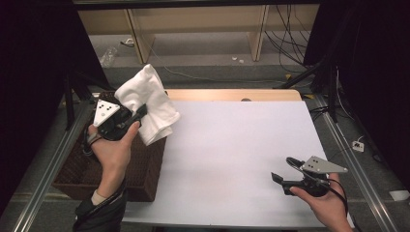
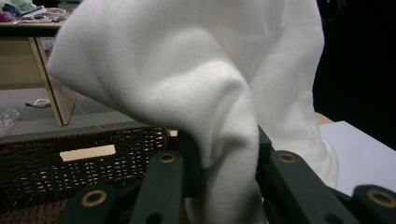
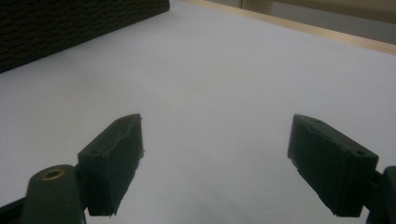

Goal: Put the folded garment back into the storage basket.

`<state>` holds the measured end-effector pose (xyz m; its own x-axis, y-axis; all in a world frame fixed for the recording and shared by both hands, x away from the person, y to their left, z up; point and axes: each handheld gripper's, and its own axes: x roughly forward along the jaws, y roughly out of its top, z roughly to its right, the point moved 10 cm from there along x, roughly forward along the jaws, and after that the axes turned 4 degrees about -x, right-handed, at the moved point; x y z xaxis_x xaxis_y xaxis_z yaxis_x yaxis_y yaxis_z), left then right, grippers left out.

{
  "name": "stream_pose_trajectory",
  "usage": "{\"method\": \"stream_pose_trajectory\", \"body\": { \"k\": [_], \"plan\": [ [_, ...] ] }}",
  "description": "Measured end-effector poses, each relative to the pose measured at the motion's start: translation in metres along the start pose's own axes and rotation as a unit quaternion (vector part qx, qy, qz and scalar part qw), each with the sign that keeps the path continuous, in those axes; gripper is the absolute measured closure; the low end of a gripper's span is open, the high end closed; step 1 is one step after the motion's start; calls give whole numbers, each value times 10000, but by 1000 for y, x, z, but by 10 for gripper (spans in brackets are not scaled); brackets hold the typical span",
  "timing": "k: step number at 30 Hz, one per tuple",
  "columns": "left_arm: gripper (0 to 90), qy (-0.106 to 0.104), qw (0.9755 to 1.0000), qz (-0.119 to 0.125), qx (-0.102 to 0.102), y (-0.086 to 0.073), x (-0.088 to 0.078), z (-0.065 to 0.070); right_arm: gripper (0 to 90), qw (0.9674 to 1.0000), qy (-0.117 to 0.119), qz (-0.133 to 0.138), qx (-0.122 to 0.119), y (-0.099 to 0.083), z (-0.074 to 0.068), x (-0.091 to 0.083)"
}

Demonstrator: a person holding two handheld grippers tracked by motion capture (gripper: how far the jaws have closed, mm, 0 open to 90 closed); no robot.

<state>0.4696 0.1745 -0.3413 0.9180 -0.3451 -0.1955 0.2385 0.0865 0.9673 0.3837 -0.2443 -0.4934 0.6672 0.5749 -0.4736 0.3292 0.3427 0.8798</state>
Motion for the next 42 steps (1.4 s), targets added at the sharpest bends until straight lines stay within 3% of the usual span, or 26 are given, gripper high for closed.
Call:
{"method": "stream_pose_trajectory", "body": {
  "k": [42],
  "plan": [
    [739,140,9999,41,-71,2,-3,-14,190,10000,0,8,-2,0,0,0]
  ]
}}
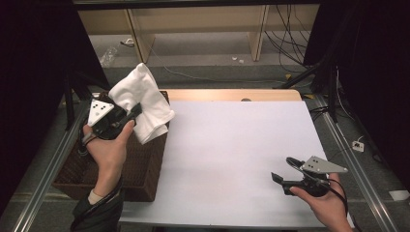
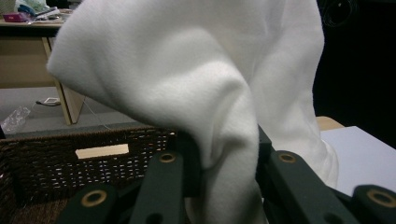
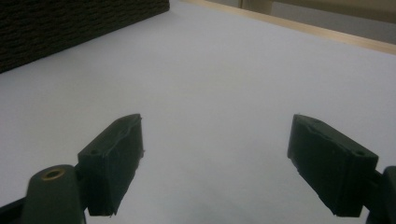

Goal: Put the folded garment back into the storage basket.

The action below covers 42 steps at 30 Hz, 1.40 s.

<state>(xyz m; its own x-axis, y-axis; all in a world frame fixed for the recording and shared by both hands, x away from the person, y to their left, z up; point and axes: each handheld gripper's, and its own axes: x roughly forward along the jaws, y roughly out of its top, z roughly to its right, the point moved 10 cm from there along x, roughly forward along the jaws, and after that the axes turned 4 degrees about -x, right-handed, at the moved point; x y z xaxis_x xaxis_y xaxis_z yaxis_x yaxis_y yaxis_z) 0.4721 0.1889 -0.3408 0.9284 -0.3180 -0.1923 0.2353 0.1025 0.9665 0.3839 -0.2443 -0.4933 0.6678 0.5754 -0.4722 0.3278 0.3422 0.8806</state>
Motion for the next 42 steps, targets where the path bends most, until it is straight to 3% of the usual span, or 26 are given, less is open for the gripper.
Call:
{"method": "stream_pose_trajectory", "body": {
  "k": [42],
  "plan": [
    [739,127,9999,32,-85,2,-3,-13,190,10000,-7,-3,3,0,0,0]
  ]
}}
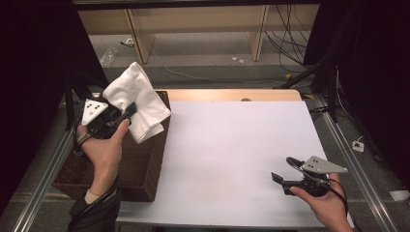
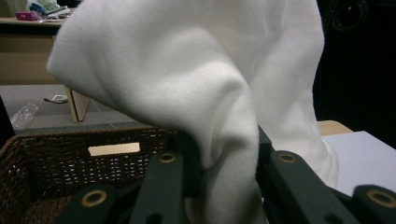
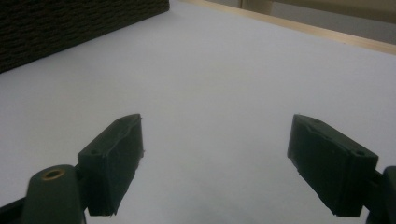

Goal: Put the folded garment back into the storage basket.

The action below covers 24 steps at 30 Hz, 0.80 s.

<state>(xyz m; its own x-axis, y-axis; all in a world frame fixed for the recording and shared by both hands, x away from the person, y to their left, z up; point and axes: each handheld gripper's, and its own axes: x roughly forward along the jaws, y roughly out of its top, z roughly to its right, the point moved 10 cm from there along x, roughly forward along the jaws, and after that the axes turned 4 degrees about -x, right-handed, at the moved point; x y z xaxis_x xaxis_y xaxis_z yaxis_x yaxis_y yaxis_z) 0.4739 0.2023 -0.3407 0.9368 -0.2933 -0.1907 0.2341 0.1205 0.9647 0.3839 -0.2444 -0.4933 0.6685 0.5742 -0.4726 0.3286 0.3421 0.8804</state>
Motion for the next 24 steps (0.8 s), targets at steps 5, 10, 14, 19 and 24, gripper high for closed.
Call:
{"method": "stream_pose_trajectory", "body": {
  "k": [5,10,14,19,24],
  "plan": [
    [738,13,10000,3,-2,0,0,-1,190,10000,2,-4,2,0,0,0],
    [738,32,10000,7,-26,1,-1,-4,190,10000,5,-10,2,0,0,0],
    [739,51,10000,17,-43,2,-2,-6,191,10000,6,-9,3,0,0,0],
    [738,72,10000,7,-57,1,-2,-8,190,10000,11,-16,1,0,-1,0],
    [738,73,10000,2,-59,1,-2,-9,191,10000,10,-18,2,0,0,0]
  ]
}}
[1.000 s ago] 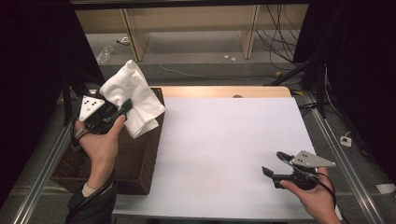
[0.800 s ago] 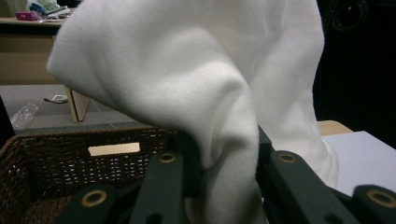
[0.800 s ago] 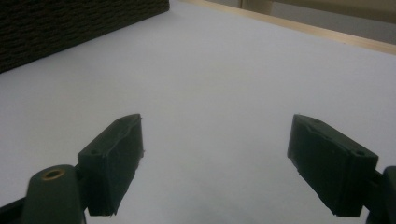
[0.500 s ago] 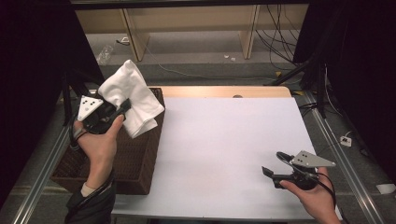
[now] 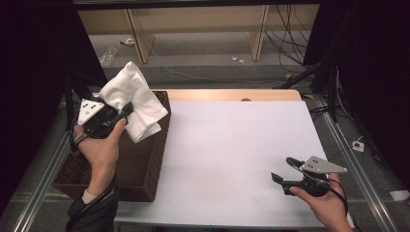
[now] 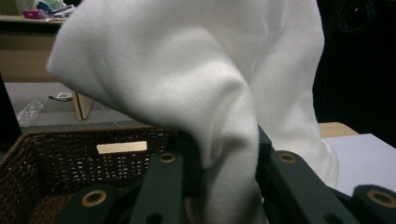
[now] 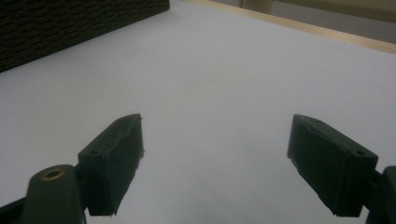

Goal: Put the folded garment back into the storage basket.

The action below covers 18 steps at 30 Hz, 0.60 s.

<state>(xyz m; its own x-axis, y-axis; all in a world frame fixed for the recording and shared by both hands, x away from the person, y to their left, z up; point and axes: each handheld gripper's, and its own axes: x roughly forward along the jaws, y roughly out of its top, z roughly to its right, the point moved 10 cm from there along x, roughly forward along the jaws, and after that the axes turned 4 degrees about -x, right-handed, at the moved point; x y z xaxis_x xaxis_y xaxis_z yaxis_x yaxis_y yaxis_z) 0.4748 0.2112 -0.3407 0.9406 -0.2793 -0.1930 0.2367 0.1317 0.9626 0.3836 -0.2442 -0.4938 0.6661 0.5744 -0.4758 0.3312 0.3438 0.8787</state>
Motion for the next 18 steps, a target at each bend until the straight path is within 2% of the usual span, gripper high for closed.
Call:
{"method": "stream_pose_trajectory", "body": {
  "k": [18],
  "plan": [
    [738,41,10000,-10,-9,-1,0,-3,190,10000,-2,6,-1,0,0,0]
  ]
}}
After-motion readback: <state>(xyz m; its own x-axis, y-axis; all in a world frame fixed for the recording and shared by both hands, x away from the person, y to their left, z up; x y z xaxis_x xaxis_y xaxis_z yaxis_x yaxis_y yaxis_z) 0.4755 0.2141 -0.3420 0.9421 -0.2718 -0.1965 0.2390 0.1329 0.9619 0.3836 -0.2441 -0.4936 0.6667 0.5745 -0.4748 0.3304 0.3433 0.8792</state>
